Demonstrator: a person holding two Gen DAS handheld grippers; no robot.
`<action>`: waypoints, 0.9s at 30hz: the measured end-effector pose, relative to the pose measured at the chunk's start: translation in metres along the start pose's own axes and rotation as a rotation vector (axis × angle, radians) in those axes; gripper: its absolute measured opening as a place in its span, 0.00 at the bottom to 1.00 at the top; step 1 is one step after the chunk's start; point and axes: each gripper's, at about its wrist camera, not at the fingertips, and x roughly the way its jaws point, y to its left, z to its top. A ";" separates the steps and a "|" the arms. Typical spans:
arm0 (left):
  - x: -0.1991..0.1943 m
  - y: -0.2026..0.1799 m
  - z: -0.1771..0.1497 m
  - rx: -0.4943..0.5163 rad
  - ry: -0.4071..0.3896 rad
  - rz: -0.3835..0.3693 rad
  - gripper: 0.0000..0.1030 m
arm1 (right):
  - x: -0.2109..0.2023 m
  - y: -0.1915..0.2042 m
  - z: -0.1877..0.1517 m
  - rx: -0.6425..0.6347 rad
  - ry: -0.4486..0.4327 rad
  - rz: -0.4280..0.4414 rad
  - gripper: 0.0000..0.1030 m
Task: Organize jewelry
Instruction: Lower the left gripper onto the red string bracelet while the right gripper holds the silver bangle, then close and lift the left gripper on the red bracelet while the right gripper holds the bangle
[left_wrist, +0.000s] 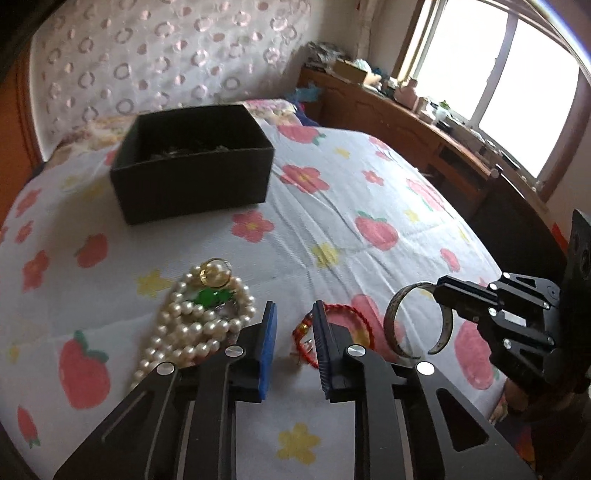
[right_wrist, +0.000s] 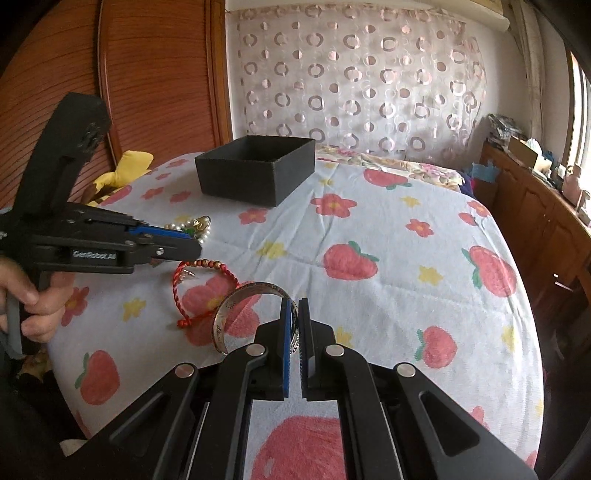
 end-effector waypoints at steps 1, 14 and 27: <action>0.003 -0.001 0.001 0.009 0.013 -0.004 0.18 | 0.000 0.000 0.000 0.000 0.000 0.001 0.05; 0.023 -0.020 0.012 0.150 0.099 0.028 0.06 | -0.006 -0.007 -0.001 0.020 -0.018 -0.002 0.05; -0.040 -0.015 0.035 0.126 -0.107 0.055 0.06 | -0.010 -0.004 0.017 0.011 -0.048 0.003 0.05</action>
